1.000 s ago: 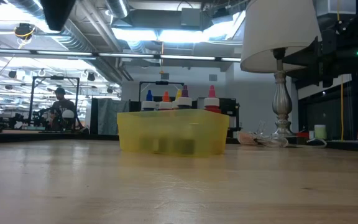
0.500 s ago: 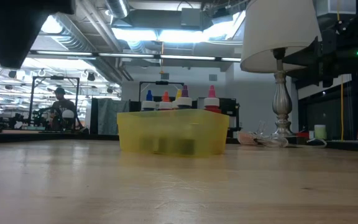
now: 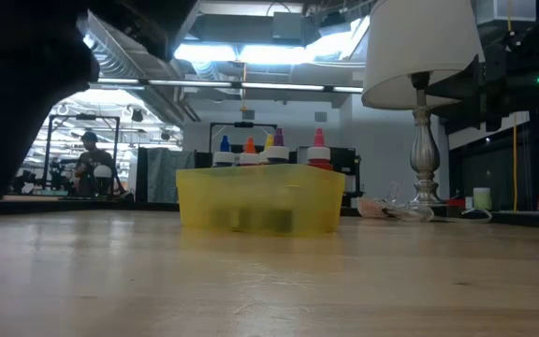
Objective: Pick & Place food coloring
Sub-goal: Put the small black food coloring bottle into the yellow bin
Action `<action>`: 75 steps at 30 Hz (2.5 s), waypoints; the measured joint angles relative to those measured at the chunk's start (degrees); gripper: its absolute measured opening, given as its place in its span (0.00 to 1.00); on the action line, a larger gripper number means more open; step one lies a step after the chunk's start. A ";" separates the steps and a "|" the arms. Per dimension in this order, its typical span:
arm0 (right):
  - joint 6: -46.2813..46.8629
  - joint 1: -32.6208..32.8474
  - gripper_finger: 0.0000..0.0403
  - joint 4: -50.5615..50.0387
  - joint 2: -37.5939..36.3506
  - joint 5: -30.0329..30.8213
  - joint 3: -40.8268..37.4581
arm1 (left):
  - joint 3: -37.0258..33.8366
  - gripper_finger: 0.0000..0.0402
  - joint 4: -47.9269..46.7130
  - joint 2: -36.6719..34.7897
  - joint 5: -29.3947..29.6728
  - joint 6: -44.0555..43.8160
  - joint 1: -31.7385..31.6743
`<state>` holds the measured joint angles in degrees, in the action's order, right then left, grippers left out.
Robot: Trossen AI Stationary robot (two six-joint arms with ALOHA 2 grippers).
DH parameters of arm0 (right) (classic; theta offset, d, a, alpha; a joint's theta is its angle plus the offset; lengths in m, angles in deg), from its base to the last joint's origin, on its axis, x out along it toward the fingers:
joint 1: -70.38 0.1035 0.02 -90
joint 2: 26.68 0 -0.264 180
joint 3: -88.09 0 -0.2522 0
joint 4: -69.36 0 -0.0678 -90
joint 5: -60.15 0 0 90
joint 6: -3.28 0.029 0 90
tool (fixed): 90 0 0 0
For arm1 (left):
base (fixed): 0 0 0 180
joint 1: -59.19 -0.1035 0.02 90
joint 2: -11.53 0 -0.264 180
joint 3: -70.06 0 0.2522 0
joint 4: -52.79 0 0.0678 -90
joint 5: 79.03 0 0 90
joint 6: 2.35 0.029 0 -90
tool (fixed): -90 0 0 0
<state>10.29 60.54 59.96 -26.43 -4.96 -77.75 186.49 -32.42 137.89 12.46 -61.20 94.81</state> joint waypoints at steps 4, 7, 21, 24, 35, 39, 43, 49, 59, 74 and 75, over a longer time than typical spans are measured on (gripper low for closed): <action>0.00 0.00 0.95 0.02 -0.02 0.00 0.01 | -1.31 0.70 2.06 -0.11 -0.05 0.46 -0.02; 0.00 0.00 0.95 0.02 0.00 0.00 0.00 | -2.54 0.70 4.82 -0.11 -0.98 0.49 -0.11; 0.00 0.00 0.95 0.02 -0.01 0.00 0.01 | -2.81 0.62 5.75 -0.11 -2.58 0.48 -0.15; 0.00 0.00 0.95 0.01 -0.01 0.00 0.00 | -2.81 0.55 5.73 -0.11 -2.59 0.48 -0.16; 0.00 0.00 0.95 0.02 0.00 0.00 0.01 | -2.81 0.31 5.71 -0.11 -4.26 2.42 -0.85; 0.00 0.00 0.95 0.02 0.00 0.00 0.01 | -2.81 0.23 5.45 -1.06 -6.01 4.68 -1.61; 0.00 0.00 0.95 0.00 0.00 0.00 -0.01 | -2.79 0.17 5.38 -3.01 -5.81 7.29 -2.92; 0.00 0.00 0.95 0.01 0.00 0.00 0.01 | -2.79 0.17 3.86 -7.50 -5.75 12.15 -6.05; 0.00 0.00 0.95 0.02 -0.02 0.00 0.01 | -2.77 0.17 -3.21 -15.88 -2.68 23.66 -13.59; 0.00 0.00 0.95 0.02 -0.02 0.00 0.00 | -2.13 0.17 -8.55 -19.65 5.01 38.88 -29.62; 0.00 0.00 0.95 0.02 -0.01 0.00 0.01 | -2.13 0.17 -8.08 -19.36 5.17 39.22 -30.72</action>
<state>10.29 60.54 59.98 -26.44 -4.96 -77.74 184.35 -40.49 118.53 17.64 -21.97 64.09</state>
